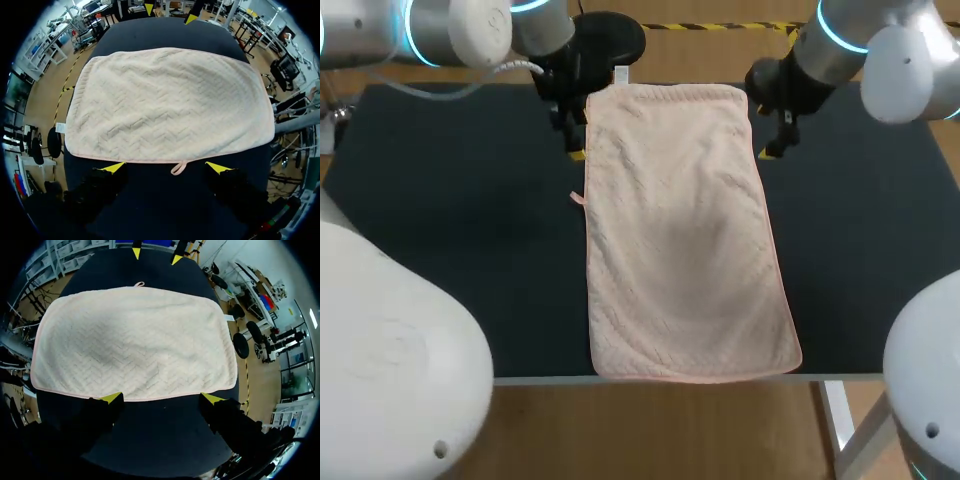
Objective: Fold the towel
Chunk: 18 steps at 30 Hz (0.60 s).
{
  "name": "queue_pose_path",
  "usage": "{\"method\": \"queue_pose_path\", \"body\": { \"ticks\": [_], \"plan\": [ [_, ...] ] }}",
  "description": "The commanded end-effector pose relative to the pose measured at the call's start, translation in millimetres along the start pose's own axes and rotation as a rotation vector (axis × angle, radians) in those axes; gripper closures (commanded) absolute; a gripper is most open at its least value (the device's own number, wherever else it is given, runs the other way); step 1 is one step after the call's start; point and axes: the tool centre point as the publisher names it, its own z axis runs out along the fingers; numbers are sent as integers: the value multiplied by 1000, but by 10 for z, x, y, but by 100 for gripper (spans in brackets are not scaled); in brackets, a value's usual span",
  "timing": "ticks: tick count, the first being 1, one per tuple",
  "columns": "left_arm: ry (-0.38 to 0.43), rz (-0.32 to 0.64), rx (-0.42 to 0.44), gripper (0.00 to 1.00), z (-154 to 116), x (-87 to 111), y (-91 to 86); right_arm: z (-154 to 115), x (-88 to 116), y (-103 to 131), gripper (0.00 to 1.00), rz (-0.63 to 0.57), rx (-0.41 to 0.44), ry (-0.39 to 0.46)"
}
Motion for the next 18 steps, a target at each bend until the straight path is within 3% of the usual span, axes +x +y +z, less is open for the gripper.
{"method": "queue_pose_path", "body": {
  "ticks": [1, 10, 18],
  "plan": [
    [11, 3, 4, 0, 162, -18, -75, 151, -44, -33, 0, -31, -29, 54],
    [54, -32, 14, 0, 534, 7, -154, 317, 65, -121, 0, -95, -50, 108],
    [80, -68, -6, 0, 767, 87, -91, 436, 205, -106, 0, -163, -32, 141]
  ]
}}
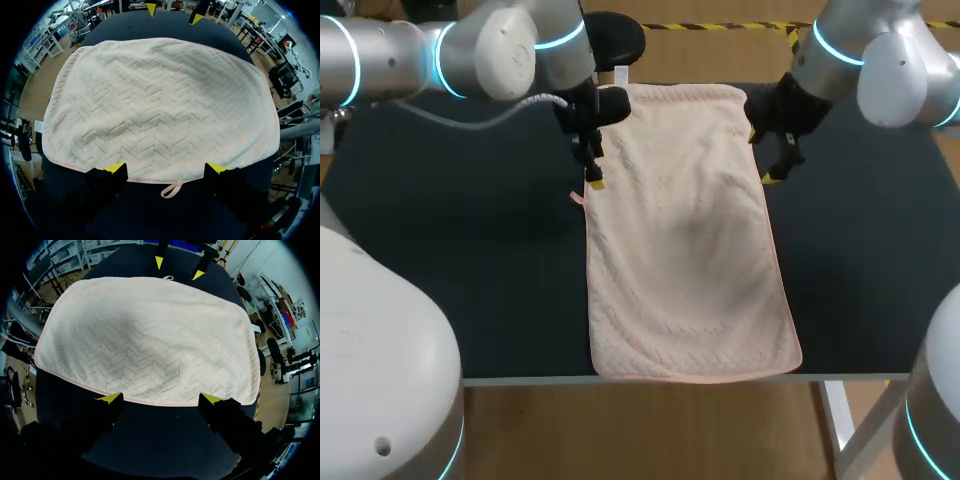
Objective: Fold the towel
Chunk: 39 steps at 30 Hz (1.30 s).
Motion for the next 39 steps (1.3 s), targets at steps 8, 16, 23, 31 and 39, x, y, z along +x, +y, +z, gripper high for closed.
{"method": "queue_pose_path", "body": {
  "ticks": [8, 16, 23, 31, 39],
  "plan": [
    [-14, 5, -11, 0, 216, -51, -1, 218, 5, -9, 0, 45, 71, 47],
    [-16, 22, -27, 0, 314, 14, 26, 460, -11, -50, 0, 92, 77, 94],
    [12, 11, -39, 0, 423, 49, 49, 587, -15, -104, 0, 115, 95, 115],
    [12, 7, -39, 0, 496, 12, 65, 685, 10, -96, 0, 125, 95, 142],
    [6, 8, -24, 35, 576, 36, 60, 677, 20, -111, 0, 126, 109, 150]
  ]
}}
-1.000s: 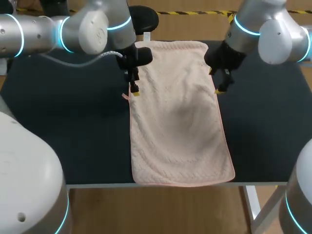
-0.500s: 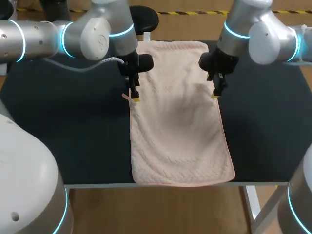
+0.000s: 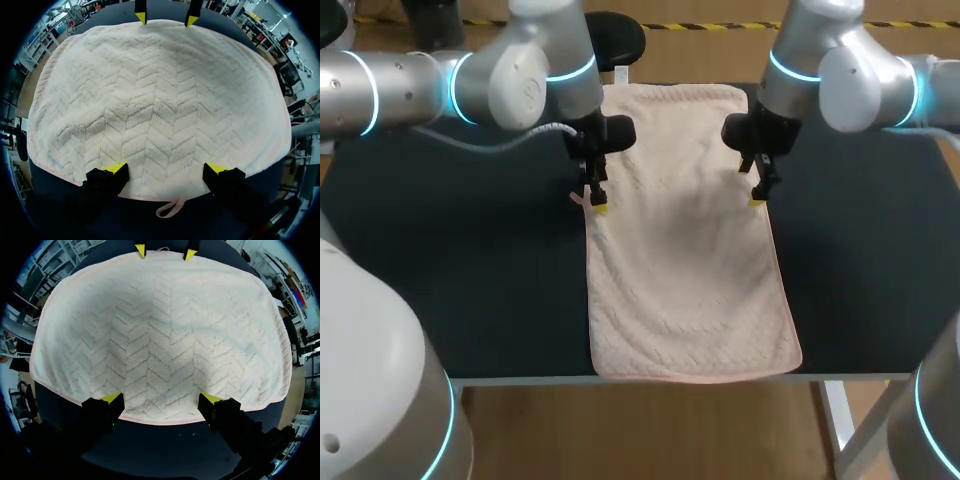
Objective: Fold the towel
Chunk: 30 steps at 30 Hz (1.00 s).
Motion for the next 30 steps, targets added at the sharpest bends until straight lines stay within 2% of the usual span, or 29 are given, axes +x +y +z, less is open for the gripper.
{"method": "queue_pose_path", "body": {
  "ticks": [1, 2, 3, 5, 6, 7, 9, 10, 11, 12, 30],
  "plan": [
    [2, 3, 3, 26, 76, -4, -2, -2, -25, -22, 0, 4, 11, 10],
    [2, 3, 4, 9, 83, -1, 1, 5, -26, -31, 0, 5, 12, 10],
    [5, 3, 4, 2, 99, 0, 7, 14, -27, -39, 0, 6, 14, 11],
    [13, 3, 2, 5, 117, 0, 15, 24, -29, -47, 0, 9, 15, 15],
    [15, 3, 1, 13, 122, -1, 18, 28, -29, -48, 0, 12, 14, 18],
    [16, 2, 0, 27, 123, -2, 21, 29, -29, -48, 0, 13, 12, 20],
    [18, 0, -2, 85, 122, -3, 25, 57, -32, -56, 0, 12, 2, 22],
    [19, -1, -3, 97, 122, -3, 27, 63, -32, -58, 30, 12, 1, 23],
    [19, -2, -3, 100, 122, -4, 28, 63, -32, -57, 62, 12, 1, 23],
    [20, -2, -3, 100, 121, -5, 28, 63, -31, -57, 100, 11, 1, 24],
    [-22, 0, 46, 100, -53, 67, 45, -111, 50, -108, 100, -3, 6, -10]
  ]
}}
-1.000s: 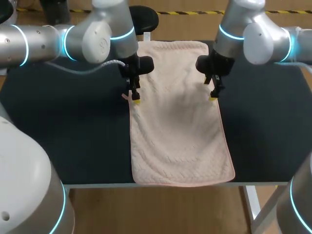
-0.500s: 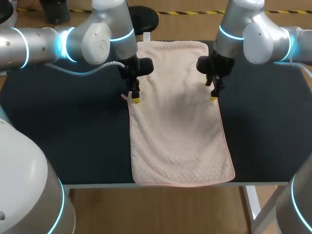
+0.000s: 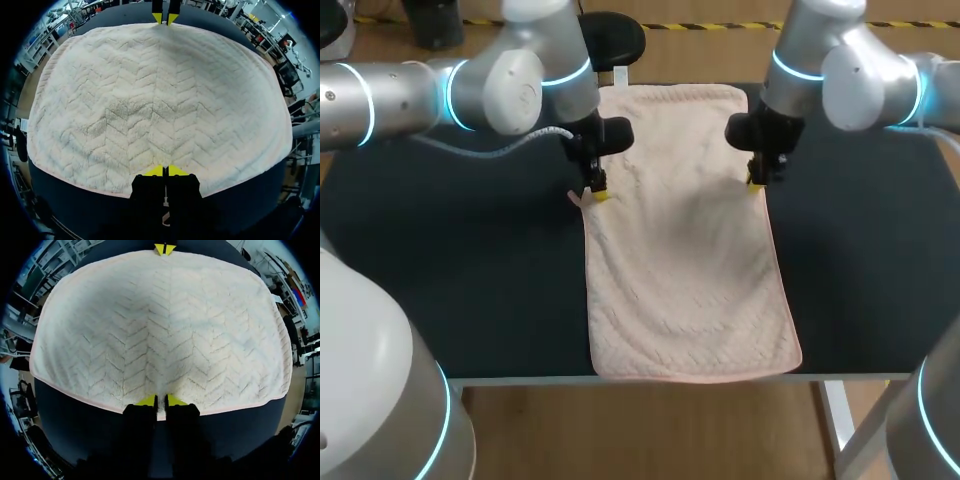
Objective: Fold the towel
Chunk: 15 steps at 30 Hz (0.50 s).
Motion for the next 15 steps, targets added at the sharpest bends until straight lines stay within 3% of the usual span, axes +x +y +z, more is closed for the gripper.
{"method": "queue_pose_path", "body": {
  "ticks": [1, 8, 15],
  "plan": [
    [-17, -1, 13, 100, -86, 71, 39, -109, 63, -32, 100, 0, -2, -14],
    [-51, 5, 23, 100, -347, 48, 38, -322, 49, -16, 100, 1, -15, -60],
    [-133, 48, 35, 100, -962, -32, -48, -837, -36, 30, 100, -19, -32, -164]
  ]
}}
